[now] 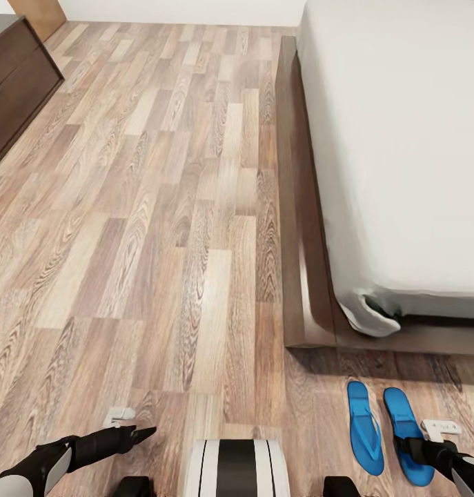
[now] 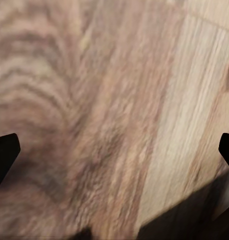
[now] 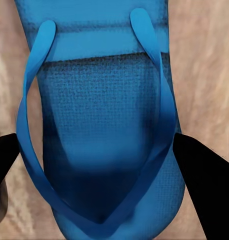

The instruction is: In the bedroom, move the book from the bed onto either nightstand, and place the two sandals side by side next to the bed.

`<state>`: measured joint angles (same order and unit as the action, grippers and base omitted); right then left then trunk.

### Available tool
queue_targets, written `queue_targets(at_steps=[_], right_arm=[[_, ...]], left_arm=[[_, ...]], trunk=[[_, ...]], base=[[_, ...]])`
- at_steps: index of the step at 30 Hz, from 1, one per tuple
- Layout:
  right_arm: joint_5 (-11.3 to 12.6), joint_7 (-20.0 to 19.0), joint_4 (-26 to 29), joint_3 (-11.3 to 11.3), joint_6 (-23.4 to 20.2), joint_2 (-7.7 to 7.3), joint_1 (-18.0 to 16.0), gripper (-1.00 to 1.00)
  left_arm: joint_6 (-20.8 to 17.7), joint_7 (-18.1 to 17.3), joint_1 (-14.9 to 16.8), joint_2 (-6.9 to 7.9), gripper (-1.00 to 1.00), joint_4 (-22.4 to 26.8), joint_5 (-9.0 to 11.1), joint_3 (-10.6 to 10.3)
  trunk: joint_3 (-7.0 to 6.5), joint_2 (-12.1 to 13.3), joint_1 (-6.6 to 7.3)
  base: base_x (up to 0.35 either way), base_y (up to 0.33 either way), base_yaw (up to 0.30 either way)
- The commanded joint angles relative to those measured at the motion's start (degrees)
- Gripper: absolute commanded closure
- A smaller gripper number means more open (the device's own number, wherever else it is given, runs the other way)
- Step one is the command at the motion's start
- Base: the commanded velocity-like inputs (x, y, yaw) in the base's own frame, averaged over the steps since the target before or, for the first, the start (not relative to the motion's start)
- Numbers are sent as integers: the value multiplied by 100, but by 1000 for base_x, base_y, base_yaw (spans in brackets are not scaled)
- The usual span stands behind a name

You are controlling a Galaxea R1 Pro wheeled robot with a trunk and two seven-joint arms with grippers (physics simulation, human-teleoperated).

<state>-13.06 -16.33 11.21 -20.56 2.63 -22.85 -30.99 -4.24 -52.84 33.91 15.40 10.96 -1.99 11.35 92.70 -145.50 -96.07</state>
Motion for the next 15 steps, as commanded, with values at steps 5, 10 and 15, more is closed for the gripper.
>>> queue_targets(at_steps=[5, 10, 15], right_arm=[[-57, -28, -4, -53, 30, 0, -4, 100], [-61, -28, -7, -53, 86, 0, -4, 100], [-73, -28, -156, -55, 111, 8, -4, 100]], left_arm=[[-46, -27, 1, -2, -100, 3, -20, 43], [-43, -26, 1, -2, -100, 3, -20, 43], [-42, -28, 1, -2, -100, 3, -20, 43]], trunk=[[4, -1, 1], [4, -1, 1], [4, -1, 1]], base=[[0, 0, 0], [0, 0, 0], [0, 0, 0]])
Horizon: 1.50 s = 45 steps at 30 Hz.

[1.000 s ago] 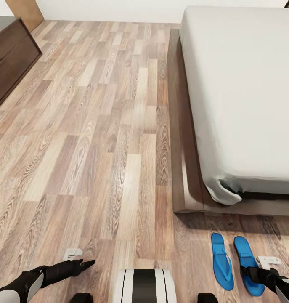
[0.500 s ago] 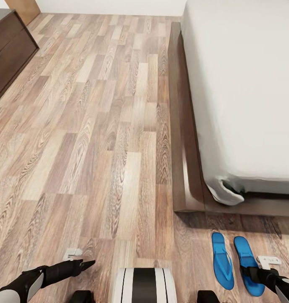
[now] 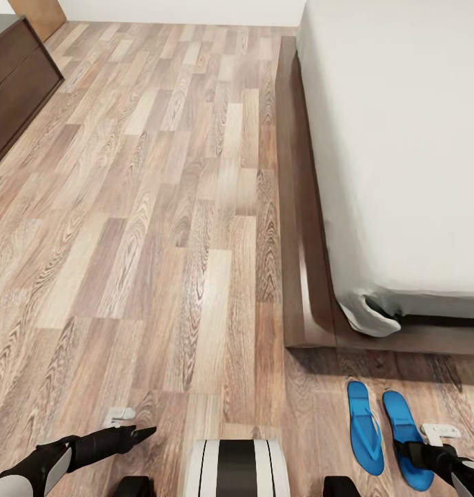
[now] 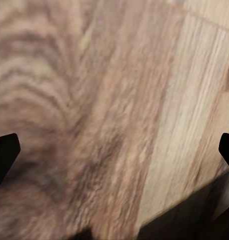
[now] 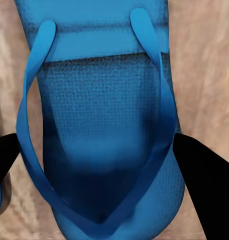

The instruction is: In the bedroom, move the book from the bed onto either nightstand, and place the two sandals side by side next to the bed.

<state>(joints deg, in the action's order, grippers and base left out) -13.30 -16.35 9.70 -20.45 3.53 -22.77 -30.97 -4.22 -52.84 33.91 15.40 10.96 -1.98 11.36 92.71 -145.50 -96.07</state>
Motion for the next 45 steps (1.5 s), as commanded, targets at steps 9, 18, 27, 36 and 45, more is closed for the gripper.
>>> queue_targets(at_steps=[9, 18, 27, 36, 45], right_arm=[[-37, -26, -369, -64, 833, 1, -6, 100], [-27, -26, -373, -64, 877, 1, -6, 100], [-26, -26, -373, -64, 878, 1, -6, 100], [-25, -26, -373, -64, 878, 1, -6, 100], [-26, -26, -373, -64, 878, 0, -6, 100]], left_arm=[[-45, -25, 1, -10, -100, 3, -21, 34], [-48, -25, 1, -10, -100, 3, -21, 35], [-50, -25, 1, -10, -100, 3, -21, 33], [-45, -30, 1, -10, -100, 3, -20, 39], [-36, -25, 1, -10, -100, -3, -21, 33]], trunk=[[3, -1, 1], [3, -1, 1], [91, -7, -9], [113, -8, -12], [113, -8, -12]], base=[[0, 0, 0], [0, 0, 0], [0, 0, 0], [1, 0, 0], [97, 0, 0]])
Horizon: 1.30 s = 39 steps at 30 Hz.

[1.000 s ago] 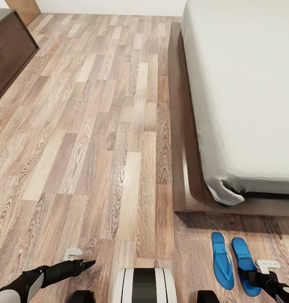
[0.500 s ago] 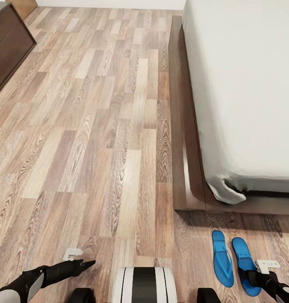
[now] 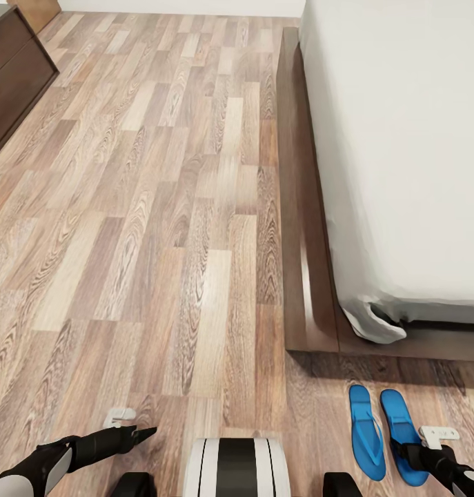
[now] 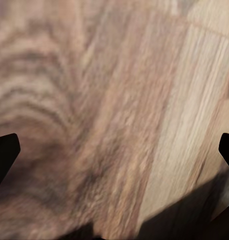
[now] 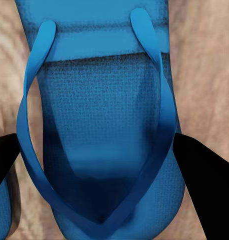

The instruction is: In the bedroom, move the book from the bed onto either nightstand, and place the two sandals side by side next to the bed.

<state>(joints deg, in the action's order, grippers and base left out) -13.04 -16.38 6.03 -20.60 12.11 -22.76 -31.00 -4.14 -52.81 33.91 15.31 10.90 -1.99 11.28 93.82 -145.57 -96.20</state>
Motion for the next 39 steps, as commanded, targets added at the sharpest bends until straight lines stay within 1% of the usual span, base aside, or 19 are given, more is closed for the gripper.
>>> queue_targets(at_steps=[1, 28, 30, 39], right_arm=[[-52, -23, -5, -50, 20, -1, -3, 100], [-31, -23, -5, -50, 55, -1, -3, 100], [-31, -23, -5, -50, 54, -1, -3, 100], [-25, -23, -5, -50, 52, -1, -3, 100]], left_arm=[[-45, -28, 1, -2, -100, 4, -21, 41], [-52, -28, 1, -45, -100, 6, -23, 41], [-52, -28, 1, -47, -100, 8, -27, 41], [-52, -28, 1, -80, -100, 6, -30, 41]], trunk=[[3, -1, 1], [3, -1, 1], [47, -4, -4], [47, -4, -4]], base=[[7, 0, 0], [0, 0, 0], [0, 0, 0], [0, 0, 0]])
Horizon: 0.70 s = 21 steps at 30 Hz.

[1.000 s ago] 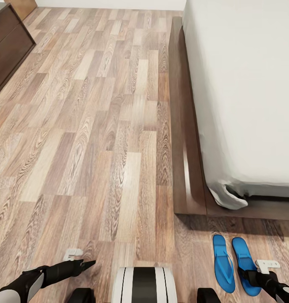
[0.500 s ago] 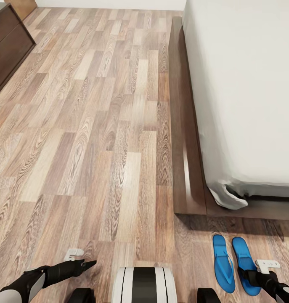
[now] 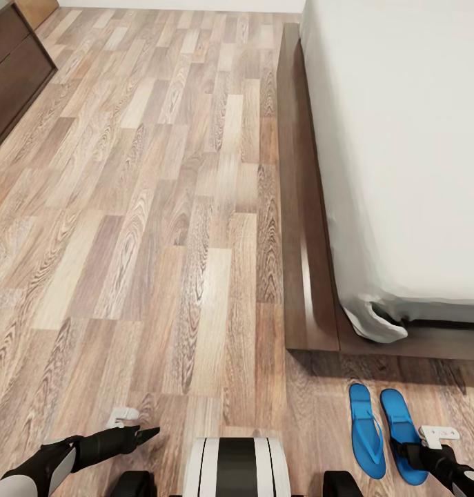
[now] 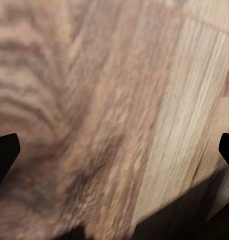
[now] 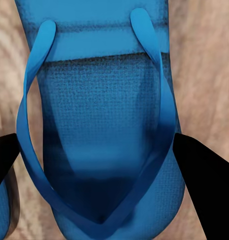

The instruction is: In the bedroom, move the book from the bed onto either nightstand, and place the two sandals side by side next to the bed.

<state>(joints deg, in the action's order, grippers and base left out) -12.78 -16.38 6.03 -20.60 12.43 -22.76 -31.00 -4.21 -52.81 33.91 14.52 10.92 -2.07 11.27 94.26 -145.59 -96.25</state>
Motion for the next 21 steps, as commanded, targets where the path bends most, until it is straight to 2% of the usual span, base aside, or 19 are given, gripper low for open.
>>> queue_targets(at_steps=[1, 4, 15, 19, 21], right_arm=[[-51, -23, -5, -50, 21, -1, -3, 100], [-50, -23, -5, -50, 22, -1, -3, 100], [-50, -23, -5, -50, 21, -1, -3, 100], [-50, -23, -5, -50, 21, -1, -3, 100], [-50, -23, -5, -50, 22, -1, -3, 100]], left_arm=[[-45, -28, 1, -2, -100, 2, -22, 42], [-45, -28, 1, -2, -100, 3, -22, 42], [-45, -28, 1, -2, -100, 2, -24, 42], [-45, -28, 1, -2, -100, 1, -26, 42], [-45, -28, 1, -2, -100, 2, -26, 42]], trunk=[[3, -1, 1], [69, -5, -7], [69, -5, -7], [158, -10, -17], [158, -10, -17]], base=[[0, 0, 0], [0, 0, 0], [0, 0, 0], [0, 0, 0], [0, 0, 0]])
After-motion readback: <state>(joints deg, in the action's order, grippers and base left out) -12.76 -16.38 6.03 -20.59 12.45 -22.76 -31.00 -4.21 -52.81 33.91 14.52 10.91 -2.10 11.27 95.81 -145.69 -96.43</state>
